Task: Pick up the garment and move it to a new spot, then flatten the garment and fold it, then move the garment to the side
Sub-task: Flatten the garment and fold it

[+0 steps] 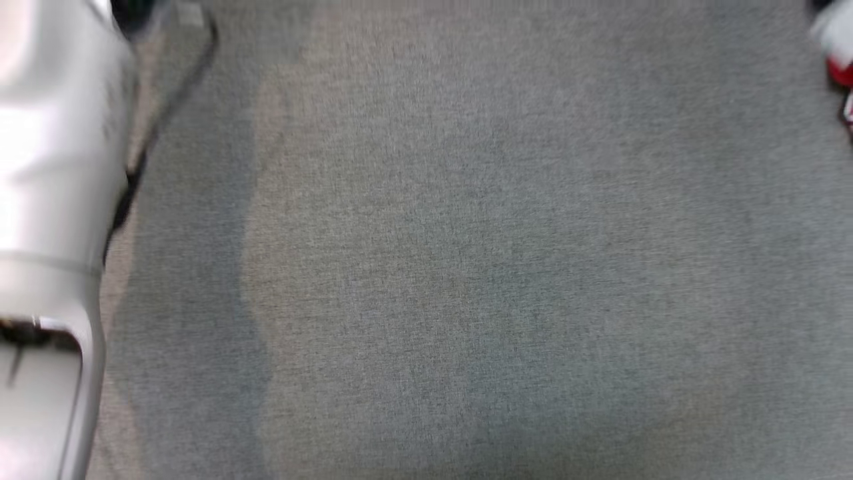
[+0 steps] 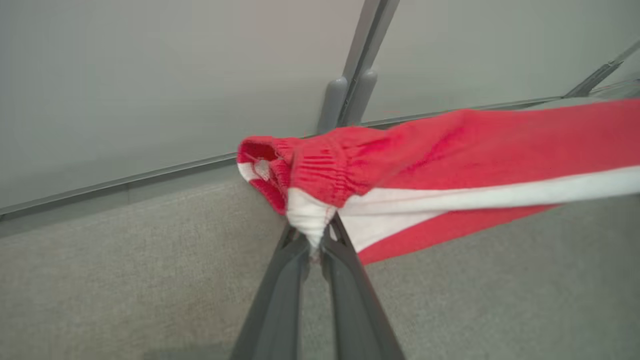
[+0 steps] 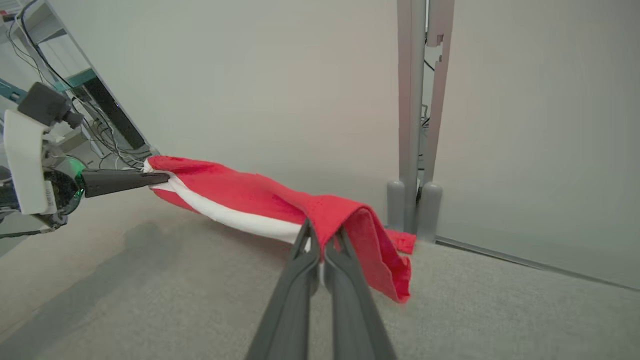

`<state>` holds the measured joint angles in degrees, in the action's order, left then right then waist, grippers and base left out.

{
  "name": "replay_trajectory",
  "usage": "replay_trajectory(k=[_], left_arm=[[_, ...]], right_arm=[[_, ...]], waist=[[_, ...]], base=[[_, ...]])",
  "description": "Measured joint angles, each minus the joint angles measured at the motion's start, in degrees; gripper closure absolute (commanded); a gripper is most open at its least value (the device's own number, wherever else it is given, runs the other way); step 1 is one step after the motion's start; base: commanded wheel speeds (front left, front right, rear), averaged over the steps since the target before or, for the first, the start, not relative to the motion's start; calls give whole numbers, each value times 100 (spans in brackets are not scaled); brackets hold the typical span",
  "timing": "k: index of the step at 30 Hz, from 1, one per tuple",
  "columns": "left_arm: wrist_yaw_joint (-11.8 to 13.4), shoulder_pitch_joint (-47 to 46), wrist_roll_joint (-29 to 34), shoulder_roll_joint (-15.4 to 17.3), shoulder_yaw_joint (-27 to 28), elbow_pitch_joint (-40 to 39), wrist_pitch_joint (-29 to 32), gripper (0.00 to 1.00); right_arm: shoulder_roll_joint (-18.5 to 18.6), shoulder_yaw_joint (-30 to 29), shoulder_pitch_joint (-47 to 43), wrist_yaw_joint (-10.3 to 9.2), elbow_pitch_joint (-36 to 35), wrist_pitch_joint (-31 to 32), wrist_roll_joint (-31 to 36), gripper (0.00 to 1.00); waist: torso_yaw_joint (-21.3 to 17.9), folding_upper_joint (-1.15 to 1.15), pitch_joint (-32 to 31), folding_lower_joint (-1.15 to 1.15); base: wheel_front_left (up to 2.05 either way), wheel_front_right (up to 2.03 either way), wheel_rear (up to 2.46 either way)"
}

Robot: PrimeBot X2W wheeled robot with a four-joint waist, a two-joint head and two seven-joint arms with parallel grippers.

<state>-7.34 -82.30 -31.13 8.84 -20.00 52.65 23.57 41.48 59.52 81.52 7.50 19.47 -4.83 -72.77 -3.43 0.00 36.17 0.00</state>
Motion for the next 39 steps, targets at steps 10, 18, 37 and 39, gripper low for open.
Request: replay_trajectory(k=[10,18,37,39], left_arm=[[-10,2285,-1600,982,-1083,-1292,1571,100],[21,4227,-2524,1802,-1407,-2763,2838,100],[1340,6186,-3485,2885,-1399,-6026,4346,100],[1370,6069,-3397,2821,-1406,-5982,4340,100]], right_arm=[[758,1178,-1482,0,-1214,411,-821,100],[1262,1362,-3002,1,-2025,803,-989,100],[2393,1238,-4223,7,-3120,1404,-1290,100],[2265,1134,-4047,7,-2969,1495,-1298,100]], waist=[[10,0,-1110,0],[-34,0,-2314,0],[-24,0,-3089,0],[-24,0,-3007,0]], base=[[0,0,0],[0,0,0],[0,0,0],[0,0,0]])
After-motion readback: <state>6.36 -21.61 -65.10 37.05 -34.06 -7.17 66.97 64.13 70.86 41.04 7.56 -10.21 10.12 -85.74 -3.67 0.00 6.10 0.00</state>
